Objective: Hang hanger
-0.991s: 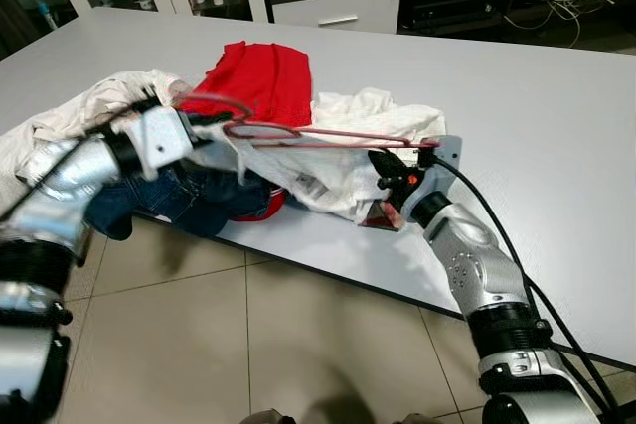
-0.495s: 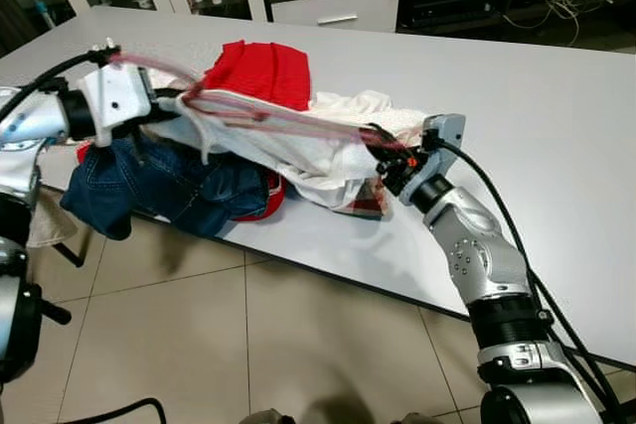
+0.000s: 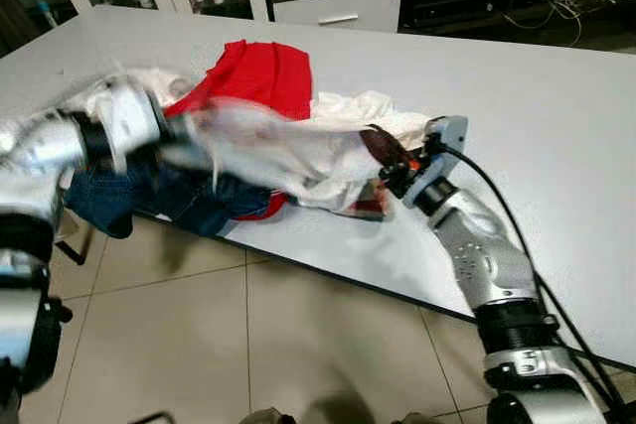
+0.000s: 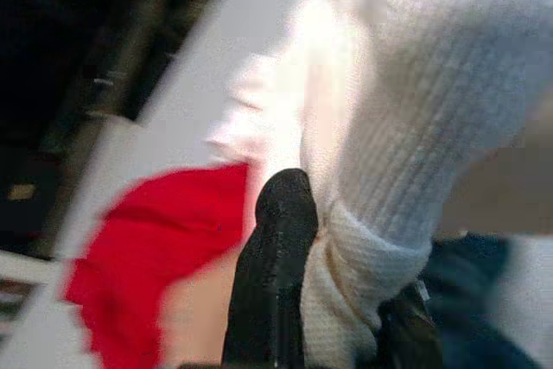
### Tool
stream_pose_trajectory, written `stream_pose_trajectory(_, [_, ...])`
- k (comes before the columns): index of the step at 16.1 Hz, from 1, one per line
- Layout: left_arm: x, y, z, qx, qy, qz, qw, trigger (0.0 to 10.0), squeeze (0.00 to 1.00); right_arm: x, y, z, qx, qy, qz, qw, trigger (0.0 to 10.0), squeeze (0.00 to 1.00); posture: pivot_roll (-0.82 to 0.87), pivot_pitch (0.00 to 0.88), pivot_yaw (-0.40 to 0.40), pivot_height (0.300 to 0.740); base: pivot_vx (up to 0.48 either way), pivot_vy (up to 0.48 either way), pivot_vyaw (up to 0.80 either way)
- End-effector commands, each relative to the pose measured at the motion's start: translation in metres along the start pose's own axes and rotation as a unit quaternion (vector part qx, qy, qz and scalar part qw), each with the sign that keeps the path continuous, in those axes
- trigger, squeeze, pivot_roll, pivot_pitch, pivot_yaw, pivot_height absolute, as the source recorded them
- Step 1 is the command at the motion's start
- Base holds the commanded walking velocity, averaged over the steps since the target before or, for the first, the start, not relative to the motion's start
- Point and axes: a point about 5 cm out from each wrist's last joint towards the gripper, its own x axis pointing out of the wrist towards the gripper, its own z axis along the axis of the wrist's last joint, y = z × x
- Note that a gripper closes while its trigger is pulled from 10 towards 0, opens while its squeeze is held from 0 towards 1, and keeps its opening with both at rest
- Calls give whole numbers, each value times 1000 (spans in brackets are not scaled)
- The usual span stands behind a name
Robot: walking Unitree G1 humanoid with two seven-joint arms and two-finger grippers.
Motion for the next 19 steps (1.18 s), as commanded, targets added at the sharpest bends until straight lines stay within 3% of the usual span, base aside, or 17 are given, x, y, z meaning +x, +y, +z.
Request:
stream_pose_trajectory(1, [-7, -1, -3, 7, 15, -18, 1000, 0, 0, 1, -5, 4, -5, -1, -7, 1000, 1451, 0, -123, 0, 101, 740, 0, 0, 0])
stream_pose_trajectory(7, [-19, -1, -11, 49, 107, -45, 992, 0, 0, -7, -21, 16, -22, 1, -22, 1000, 510, 0, -123, 0, 97, 740, 0, 0, 0])
stream_pose_trajectory(12, [-29, 13, -4, 86, 129, -34, 987, 0, 0, -8, -21, 19, -35, 3, -6, 999, 784, 0, -121, 0, 97, 740, 0, 0, 0])
stream_pose_trajectory(15, [-39, 27, 1, 91, 143, -3, 986, 0, 0, -8, -19, 16, -40, 9, 7, 999, 314, 0, -122, 0, 103, 740, 0, 0, 0])
stream_pose_trajectory(19, [-50, 33, -1, 90, 172, 14, 981, 0, 0, -9, -22, 17, -43, 9, 3, 999, 0, 0, -122, 0, 103, 740, 0, 0, 0])
